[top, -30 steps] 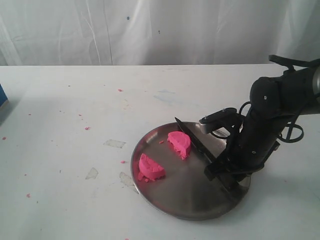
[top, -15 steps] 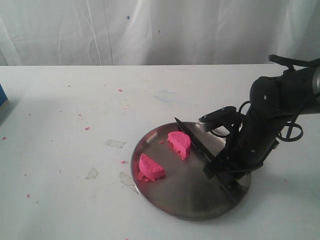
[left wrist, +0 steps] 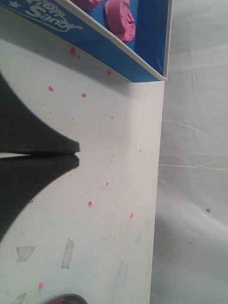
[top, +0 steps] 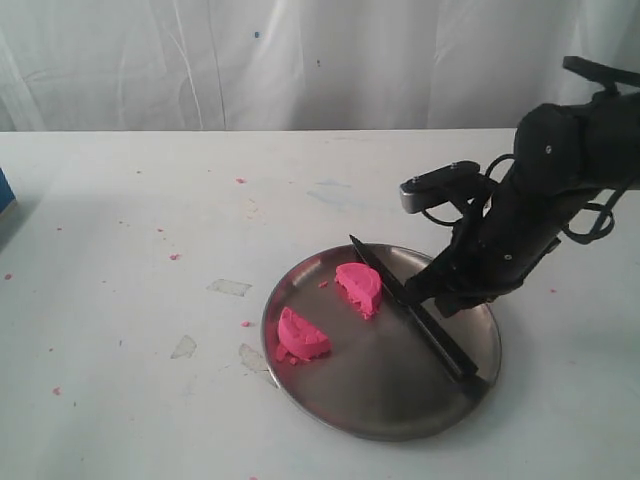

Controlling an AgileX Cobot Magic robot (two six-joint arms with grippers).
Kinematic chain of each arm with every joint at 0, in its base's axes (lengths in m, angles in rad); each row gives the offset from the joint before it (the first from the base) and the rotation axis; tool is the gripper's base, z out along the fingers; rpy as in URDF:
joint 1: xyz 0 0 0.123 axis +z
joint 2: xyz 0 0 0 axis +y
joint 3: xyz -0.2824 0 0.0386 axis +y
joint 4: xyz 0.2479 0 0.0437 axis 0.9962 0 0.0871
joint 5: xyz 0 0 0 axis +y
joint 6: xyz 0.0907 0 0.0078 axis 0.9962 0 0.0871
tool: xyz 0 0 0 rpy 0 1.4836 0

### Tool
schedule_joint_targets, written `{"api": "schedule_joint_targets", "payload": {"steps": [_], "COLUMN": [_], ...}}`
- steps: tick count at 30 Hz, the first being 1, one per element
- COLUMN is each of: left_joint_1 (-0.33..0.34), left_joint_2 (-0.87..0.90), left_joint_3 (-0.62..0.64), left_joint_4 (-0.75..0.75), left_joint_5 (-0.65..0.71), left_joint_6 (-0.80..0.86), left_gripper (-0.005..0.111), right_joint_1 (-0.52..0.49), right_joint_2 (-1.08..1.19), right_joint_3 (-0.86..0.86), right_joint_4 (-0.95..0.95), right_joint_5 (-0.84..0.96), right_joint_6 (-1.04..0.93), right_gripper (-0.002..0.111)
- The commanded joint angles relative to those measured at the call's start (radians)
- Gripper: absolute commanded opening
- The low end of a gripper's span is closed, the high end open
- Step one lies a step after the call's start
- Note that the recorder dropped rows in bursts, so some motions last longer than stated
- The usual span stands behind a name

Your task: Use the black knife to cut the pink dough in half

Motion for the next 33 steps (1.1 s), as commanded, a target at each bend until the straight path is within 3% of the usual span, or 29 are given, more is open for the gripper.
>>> {"api": "schedule_joint_targets", "payload": {"steps": [1, 3, 11, 17, 27, 33], "left_joint_1": [-0.005, -0.005, -0.005, -0.005, -0.005, -0.005], "left_joint_2": [-0.004, -0.004, -0.004, -0.004, -0.004, -0.004], "left_joint_3": [0.004, 0.004, 0.004, 0.004, 0.004, 0.004], "left_joint_4": [0.0, 0.0, 0.0, 0.0, 0.0, 0.0], "left_joint_5": [-0.01, -0.01, -0.01, -0.01, -0.01, -0.01], "left_joint_6": [-0.002, -0.002, -0.002, -0.002, -0.002, -0.002], "left_gripper": [0.0, 0.0, 0.0, 0.0, 0.0, 0.0], "right_joint_1": [-0.072, -0.113, -0.33, -0.367, -0.367, -0.367], "right_joint_2": [-0.01, -0.018, -0.049, -0.166, -0.747, -1.16], "right_joint_3": [0.006, 0.023, 0.129, 0.237, 0.49, 0.594], "right_joint_4": [0.011, 0.046, 0.105, 0.099, 0.073, 0.073], "right_joint_5": [-0.025, -0.062, -0.216, -0.38, -0.811, -0.866], "right_joint_6": [0.024, 0.027, 0.135, 0.154, 0.113, 0.014], "right_gripper": [0.009, 0.0, 0.0, 0.0, 0.0, 0.0]}}
